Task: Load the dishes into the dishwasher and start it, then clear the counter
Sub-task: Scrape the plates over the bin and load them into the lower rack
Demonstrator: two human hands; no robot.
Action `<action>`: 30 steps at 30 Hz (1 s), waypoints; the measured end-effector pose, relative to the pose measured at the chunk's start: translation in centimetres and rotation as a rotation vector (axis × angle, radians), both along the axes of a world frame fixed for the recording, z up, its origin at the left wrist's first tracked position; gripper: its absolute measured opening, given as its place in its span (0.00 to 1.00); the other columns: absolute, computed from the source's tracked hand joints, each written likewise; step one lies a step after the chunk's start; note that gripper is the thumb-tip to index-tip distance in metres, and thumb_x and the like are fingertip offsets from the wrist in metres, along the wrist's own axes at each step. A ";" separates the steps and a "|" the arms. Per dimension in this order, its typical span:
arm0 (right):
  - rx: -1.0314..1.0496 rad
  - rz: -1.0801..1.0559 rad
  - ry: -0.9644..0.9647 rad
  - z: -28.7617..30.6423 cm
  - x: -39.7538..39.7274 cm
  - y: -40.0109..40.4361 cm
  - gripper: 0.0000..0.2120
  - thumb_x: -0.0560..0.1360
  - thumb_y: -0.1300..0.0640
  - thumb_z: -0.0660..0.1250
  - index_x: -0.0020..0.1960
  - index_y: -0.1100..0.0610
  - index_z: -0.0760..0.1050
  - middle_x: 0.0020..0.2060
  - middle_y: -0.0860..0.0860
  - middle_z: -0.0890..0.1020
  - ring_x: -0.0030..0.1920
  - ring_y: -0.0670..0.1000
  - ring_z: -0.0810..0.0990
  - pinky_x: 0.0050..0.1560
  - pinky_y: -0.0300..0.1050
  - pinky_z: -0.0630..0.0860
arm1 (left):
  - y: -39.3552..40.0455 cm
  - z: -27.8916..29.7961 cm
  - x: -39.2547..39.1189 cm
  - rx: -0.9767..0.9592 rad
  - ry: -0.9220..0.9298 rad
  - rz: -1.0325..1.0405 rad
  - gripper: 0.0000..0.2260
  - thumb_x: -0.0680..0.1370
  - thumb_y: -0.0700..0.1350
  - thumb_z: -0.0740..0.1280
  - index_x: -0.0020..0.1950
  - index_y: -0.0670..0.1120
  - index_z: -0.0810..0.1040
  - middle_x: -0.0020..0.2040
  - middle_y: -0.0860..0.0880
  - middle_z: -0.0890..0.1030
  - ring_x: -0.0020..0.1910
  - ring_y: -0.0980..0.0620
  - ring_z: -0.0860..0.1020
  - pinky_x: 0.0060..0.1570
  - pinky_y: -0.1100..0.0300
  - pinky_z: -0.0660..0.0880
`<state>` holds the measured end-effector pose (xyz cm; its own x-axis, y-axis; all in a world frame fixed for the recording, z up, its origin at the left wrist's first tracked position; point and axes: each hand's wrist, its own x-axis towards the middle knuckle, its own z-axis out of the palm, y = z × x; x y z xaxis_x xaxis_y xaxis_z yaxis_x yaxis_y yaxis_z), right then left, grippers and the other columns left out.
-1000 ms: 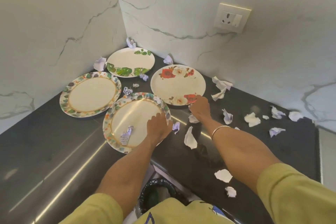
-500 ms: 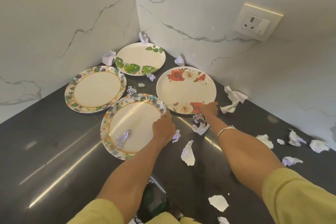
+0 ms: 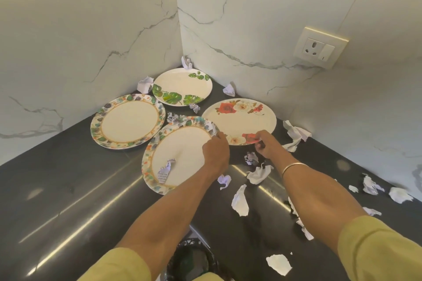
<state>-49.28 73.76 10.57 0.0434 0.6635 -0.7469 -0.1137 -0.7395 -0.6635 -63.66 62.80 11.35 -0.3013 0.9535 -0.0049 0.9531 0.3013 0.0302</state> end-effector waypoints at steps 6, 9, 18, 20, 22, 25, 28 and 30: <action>0.065 0.157 -0.052 3.2 -2.1 -1.9 0.15 0.76 0.67 0.68 0.62 0.62 0.76 0.60 0.56 0.81 0.40 0.47 0.74 0.37 0.35 0.75 | -0.4 3.4 -0.6 0.156 0.005 -0.036 0.22 0.80 0.43 0.67 0.72 0.39 0.67 0.54 0.43 0.81 0.43 0.45 0.83 0.37 0.57 0.77; 0.120 0.144 0.017 4.5 -3.0 -3.2 0.14 0.79 0.69 0.62 0.64 0.62 0.71 0.57 0.59 0.80 0.55 0.59 0.80 0.49 0.51 0.81 | -0.1 4.4 -1.7 0.167 0.018 -0.061 0.23 0.80 0.40 0.65 0.73 0.38 0.64 0.56 0.42 0.81 0.47 0.43 0.83 0.42 0.53 0.79; 0.219 0.133 -0.008 6.3 -1.3 -5.6 0.15 0.78 0.74 0.59 0.61 0.61 0.70 0.54 0.58 0.79 0.57 0.64 0.79 0.52 0.63 0.81 | -1.0 6.7 -4.8 0.125 -0.132 -0.103 0.18 0.79 0.39 0.67 0.69 0.42 0.72 0.59 0.41 0.81 0.57 0.42 0.81 0.53 0.51 0.78; 0.249 0.125 -0.057 6.2 -1.0 -6.5 0.15 0.78 0.73 0.60 0.62 0.61 0.71 0.57 0.58 0.79 0.58 0.64 0.79 0.51 0.63 0.81 | -1.7 7.2 -4.9 0.119 -0.113 -0.110 0.12 0.80 0.39 0.66 0.63 0.41 0.77 0.58 0.42 0.81 0.57 0.42 0.81 0.54 0.52 0.78; 0.295 0.099 -0.117 6.2 -0.7 -7.3 0.17 0.77 0.72 0.63 0.64 0.61 0.72 0.58 0.58 0.81 0.54 0.63 0.82 0.45 0.62 0.83 | -2.2 7.6 -5.1 0.139 -0.120 -0.110 0.11 0.80 0.38 0.65 0.62 0.41 0.78 0.59 0.41 0.81 0.58 0.42 0.80 0.55 0.52 0.77; 0.366 0.013 -0.255 6.4 -0.4 -8.6 0.17 0.79 0.67 0.62 0.66 0.59 0.72 0.58 0.57 0.81 0.50 0.63 0.84 0.37 0.60 0.83 | -3.4 8.5 -5.4 0.197 -0.150 -0.133 0.14 0.80 0.35 0.62 0.66 0.39 0.74 0.59 0.40 0.80 0.58 0.41 0.80 0.55 0.52 0.76; 0.466 -0.048 -0.444 7.1 -0.1 -10.6 0.16 0.79 0.63 0.62 0.66 0.59 0.73 0.58 0.58 0.81 0.53 0.64 0.82 0.41 0.63 0.83 | -4.3 9.1 -6.2 0.311 -0.188 -0.189 0.18 0.78 0.32 0.61 0.69 0.39 0.70 0.55 0.39 0.81 0.53 0.40 0.82 0.49 0.50 0.78; 0.521 -0.074 -0.564 7.5 -0.1 -12.3 0.15 0.79 0.60 0.62 0.65 0.57 0.75 0.58 0.57 0.81 0.55 0.62 0.81 0.49 0.63 0.82 | -4.7 9.3 -6.8 0.405 -0.278 -0.238 0.18 0.78 0.32 0.61 0.68 0.38 0.70 0.50 0.38 0.83 0.48 0.40 0.83 0.44 0.49 0.80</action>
